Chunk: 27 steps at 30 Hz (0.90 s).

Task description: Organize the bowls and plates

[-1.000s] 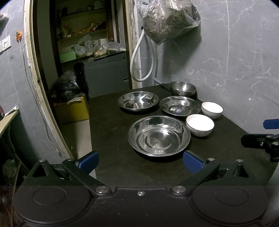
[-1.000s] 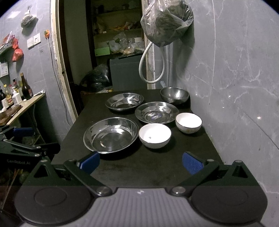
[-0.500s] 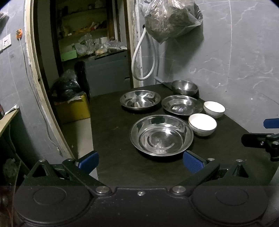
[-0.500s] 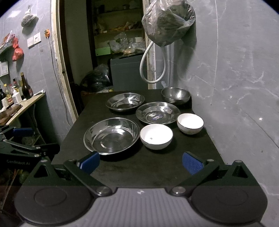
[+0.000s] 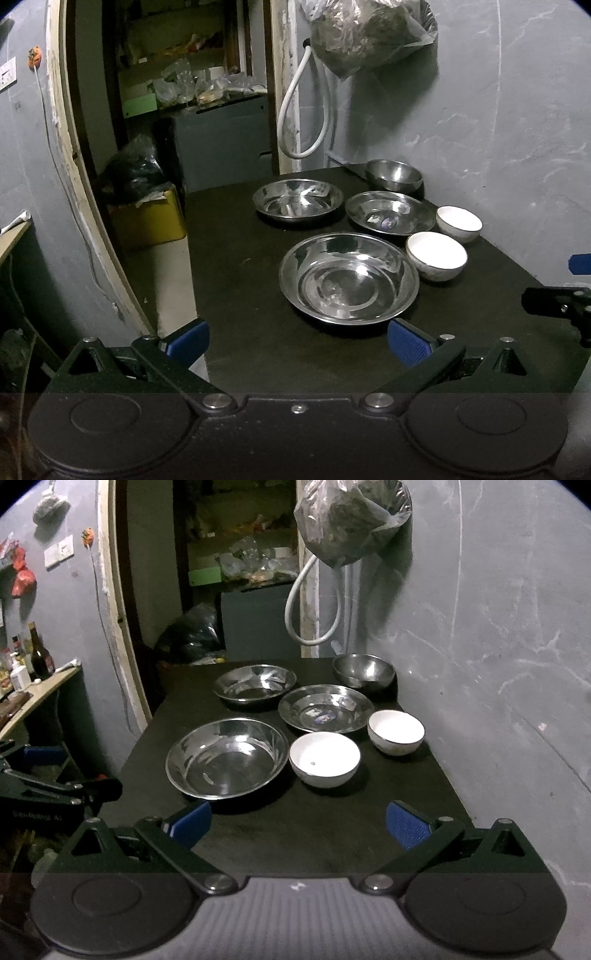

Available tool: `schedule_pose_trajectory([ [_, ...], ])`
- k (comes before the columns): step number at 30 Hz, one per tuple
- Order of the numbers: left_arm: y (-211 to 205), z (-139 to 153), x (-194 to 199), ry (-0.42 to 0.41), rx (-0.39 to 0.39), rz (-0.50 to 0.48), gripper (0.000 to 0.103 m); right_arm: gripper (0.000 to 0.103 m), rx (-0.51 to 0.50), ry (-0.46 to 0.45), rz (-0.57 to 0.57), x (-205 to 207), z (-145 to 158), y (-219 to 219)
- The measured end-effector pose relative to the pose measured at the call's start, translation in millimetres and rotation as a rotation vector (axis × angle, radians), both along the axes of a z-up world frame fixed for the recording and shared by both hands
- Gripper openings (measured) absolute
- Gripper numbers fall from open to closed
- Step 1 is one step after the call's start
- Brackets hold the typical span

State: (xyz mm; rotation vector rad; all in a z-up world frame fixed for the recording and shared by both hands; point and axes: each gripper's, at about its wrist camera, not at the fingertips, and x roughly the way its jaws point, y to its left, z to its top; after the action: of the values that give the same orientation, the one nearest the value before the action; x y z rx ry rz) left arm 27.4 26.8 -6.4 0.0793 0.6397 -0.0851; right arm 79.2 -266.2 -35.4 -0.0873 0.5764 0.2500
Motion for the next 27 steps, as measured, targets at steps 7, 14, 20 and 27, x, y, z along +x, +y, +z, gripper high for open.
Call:
schedule_pose_trajectory([
  [7,10,-4,11,0.011,-0.013,-0.013,0.102,0.103,-0.026,0.026,-0.033,3,-4,13],
  [14,21,-10,24,0.063,-0.035,-0.026,0.102,0.103,-0.003,0.072,-0.107,10,-4,15],
  [20,25,-9,41,0.109,-0.058,-0.015,0.102,0.103,0.020,0.120,-0.175,21,3,16],
  [27,27,-5,57,0.126,-0.065,0.006,0.102,0.103,-0.027,0.189,-0.173,39,10,29],
])
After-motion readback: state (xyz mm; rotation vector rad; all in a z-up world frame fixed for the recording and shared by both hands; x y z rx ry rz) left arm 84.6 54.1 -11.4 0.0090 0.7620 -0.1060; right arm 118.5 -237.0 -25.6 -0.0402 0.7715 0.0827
